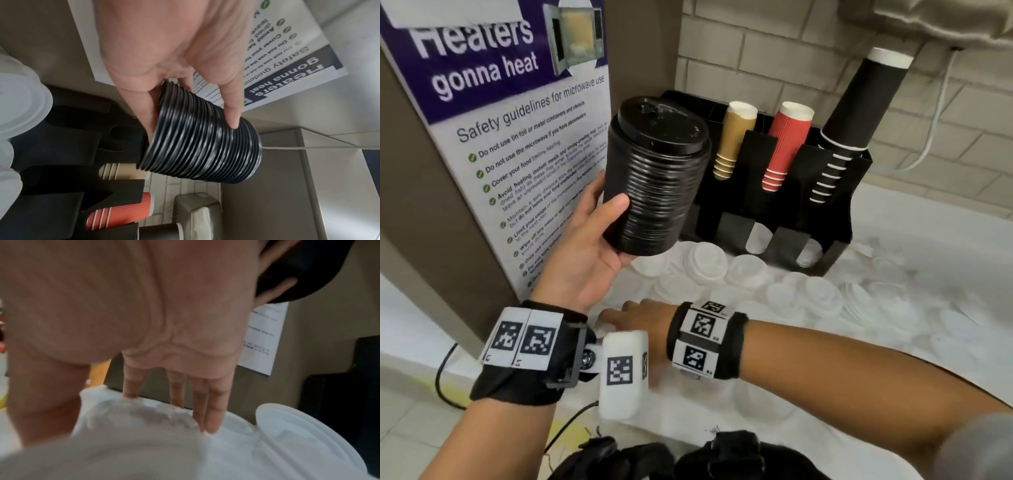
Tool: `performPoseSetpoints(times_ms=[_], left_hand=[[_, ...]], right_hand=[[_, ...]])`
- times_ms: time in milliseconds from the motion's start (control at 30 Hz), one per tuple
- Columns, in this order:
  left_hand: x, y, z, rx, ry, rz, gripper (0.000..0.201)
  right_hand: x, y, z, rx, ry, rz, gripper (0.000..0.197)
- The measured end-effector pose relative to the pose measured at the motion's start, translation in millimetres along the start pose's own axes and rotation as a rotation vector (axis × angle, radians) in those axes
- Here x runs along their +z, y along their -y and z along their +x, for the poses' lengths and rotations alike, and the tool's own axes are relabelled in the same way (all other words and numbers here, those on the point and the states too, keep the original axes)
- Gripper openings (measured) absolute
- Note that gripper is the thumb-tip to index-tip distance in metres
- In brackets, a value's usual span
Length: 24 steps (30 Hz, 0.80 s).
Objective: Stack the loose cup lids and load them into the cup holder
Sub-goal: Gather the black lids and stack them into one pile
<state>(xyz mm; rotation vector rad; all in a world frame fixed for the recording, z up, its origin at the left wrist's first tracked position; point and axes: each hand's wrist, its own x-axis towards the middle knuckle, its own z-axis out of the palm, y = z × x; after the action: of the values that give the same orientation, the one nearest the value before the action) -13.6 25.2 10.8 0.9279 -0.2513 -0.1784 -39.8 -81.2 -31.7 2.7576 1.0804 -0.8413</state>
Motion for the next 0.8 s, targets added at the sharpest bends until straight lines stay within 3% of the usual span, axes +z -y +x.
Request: performPoseSetpoints(times_ms=[167,333,433,500,567,633,700,800], left_hand=[[0,-5,-6,0.033,-0.001,0.006,0.072],[-1,-9,-2,0.056,-0.028,-0.004,0.077],[0,-9,0,0.059,-0.023,0.005,0.072],[-1,-8,1,0.056,-0.025,0.007,0.071],[-1,-9,2,0.051,-0.021,0.006,0.07],[0,-9,3,0.054,-0.02,0.003,0.071],[1,-8,4,0.059,-0.02,-0.01,0.071],[2,-5,6,0.064,-0.029,-0.042,0.066]], right_hand=[[-4,-4,0,-0.093,-0.077,-0.123,0.07],[-34,-52,-45,-0.023,-0.301,0.167,0.072],[-37,-95,-77,0.19,-0.207,0.146,0.077],[-35,-114,-87,0.404,-0.064,-0.049,0.086],[-32,-119,-85,0.492,-0.05,-0.174,0.09],[-33,-111,-70,0.41,-0.167,-0.135,0.083],[-35,-93,-43,0.222,-0.243,-0.036,0.075],[-29,-62,5,0.019,-0.209,-0.054,0.078]])
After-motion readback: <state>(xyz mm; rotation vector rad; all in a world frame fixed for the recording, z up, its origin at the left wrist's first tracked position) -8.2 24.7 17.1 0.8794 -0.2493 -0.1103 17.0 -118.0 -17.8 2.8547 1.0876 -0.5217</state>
